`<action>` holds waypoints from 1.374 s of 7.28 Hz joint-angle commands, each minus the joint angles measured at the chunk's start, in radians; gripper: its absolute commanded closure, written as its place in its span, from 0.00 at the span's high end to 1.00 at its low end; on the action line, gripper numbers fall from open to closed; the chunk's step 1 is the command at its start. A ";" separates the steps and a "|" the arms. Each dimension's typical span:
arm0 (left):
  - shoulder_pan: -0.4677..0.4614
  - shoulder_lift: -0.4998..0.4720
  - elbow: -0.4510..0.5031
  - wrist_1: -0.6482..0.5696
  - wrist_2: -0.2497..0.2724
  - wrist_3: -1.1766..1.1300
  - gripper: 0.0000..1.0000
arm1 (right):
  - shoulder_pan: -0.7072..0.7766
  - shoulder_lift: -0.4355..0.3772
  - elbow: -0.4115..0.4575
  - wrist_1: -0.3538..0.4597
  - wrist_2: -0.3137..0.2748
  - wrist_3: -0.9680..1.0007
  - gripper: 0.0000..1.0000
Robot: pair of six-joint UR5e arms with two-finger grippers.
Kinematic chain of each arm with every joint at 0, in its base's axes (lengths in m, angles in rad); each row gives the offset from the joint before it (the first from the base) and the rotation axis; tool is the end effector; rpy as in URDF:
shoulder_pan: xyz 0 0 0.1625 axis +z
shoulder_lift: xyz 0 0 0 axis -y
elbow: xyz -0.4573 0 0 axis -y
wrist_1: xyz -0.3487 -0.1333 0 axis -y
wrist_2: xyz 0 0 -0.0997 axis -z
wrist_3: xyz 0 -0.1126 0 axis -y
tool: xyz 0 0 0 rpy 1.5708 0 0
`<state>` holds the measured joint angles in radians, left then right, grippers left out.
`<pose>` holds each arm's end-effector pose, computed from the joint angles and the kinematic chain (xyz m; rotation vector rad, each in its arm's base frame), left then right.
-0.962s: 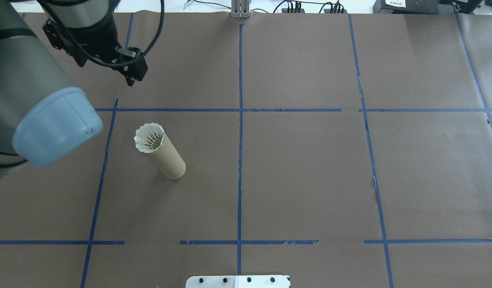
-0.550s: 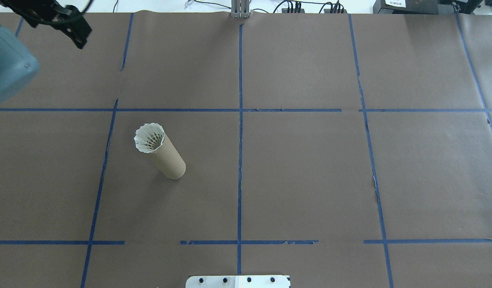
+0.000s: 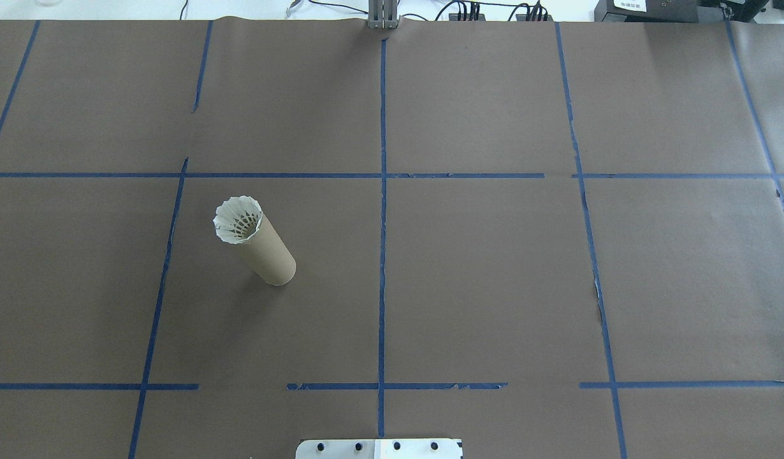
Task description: Collect badminton balls into bucket
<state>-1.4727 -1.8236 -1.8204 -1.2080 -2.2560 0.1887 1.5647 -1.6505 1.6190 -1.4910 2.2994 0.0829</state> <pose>-0.0098 -0.5344 0.5098 0.1657 0.6803 0.3229 0.0558 -0.4161 0.7084 0.0137 -0.7299 0.0558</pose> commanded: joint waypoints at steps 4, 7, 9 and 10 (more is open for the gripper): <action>-0.107 0.273 0.111 -0.148 -0.036 0.071 1.00 | 0.000 0.000 -0.001 0.000 0.000 0.000 1.00; -0.106 0.274 0.199 -0.266 -0.037 0.039 1.00 | 0.000 0.000 -0.001 0.000 0.000 0.000 1.00; -0.106 0.268 0.200 -0.268 -0.040 0.035 1.00 | 0.000 0.000 -0.001 0.000 0.000 0.000 1.00; -0.106 0.267 0.205 -0.271 -0.040 0.034 1.00 | 0.000 0.000 0.001 0.000 0.000 0.000 1.00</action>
<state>-1.5786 -1.5545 -1.6208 -1.4742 -2.2956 0.2251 1.5647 -1.6505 1.6192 -1.4910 2.2994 0.0829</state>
